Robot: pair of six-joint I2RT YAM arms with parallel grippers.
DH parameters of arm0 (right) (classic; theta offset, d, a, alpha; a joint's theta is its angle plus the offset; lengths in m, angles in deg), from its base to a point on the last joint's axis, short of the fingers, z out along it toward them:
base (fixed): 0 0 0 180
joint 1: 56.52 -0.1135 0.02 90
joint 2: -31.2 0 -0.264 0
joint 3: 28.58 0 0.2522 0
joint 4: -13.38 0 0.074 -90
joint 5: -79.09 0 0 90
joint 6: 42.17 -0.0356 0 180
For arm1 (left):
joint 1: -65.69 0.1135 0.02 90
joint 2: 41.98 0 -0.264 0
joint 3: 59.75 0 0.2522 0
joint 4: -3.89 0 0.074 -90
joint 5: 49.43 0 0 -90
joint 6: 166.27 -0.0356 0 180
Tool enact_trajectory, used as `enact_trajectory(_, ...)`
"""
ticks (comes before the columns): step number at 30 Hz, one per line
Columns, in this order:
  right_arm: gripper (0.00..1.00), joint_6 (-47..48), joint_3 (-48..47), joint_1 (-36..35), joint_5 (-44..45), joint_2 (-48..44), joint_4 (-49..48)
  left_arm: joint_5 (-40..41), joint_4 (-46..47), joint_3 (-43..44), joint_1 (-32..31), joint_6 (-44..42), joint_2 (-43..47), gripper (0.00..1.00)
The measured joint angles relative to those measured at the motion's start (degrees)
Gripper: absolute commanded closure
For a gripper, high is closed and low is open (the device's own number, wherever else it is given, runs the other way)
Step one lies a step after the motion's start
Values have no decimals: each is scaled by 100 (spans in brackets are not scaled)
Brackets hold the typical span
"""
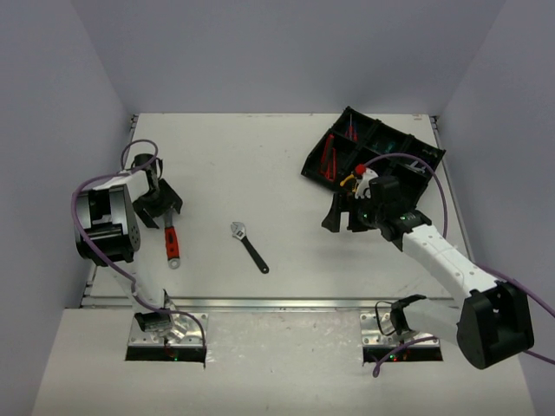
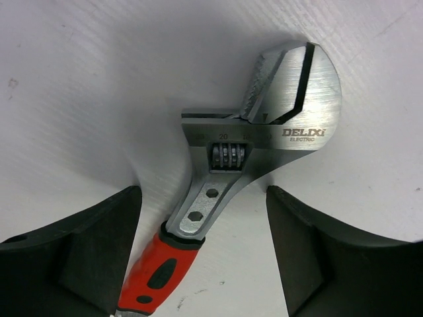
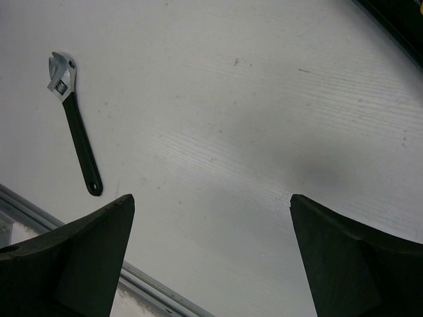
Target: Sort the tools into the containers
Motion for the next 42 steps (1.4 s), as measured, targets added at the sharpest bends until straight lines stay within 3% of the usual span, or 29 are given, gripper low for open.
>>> enact_trajectory(8,1,0,47,39,23,-87,-46,57,-25,-18,0,-153,3,59)
enact_trajectory(12,1,0,72,41,23,-113,-76,-49,-2,-34,-16,-167,8,80)
enact_trajectory(14,1,0,94,40,23,-150,-88,-89,11,-35,-65,-169,7,97)
enact_trajectory(15,1,0,104,39,23,-173,-91,-92,26,-33,-91,-152,6,100)
enact_trajectory(27,1,3,290,43,-237,-328,-427,600,71,-290,-1024,146,306,100)
enact_trajectory(32,1,-58,477,43,-791,-325,-813,472,180,-819,-1584,279,1024,100)
enact_trajectory(42,4,-516,619,-481,-1920,271,-2156,126,438,-1478,-1617,317,2455,100)
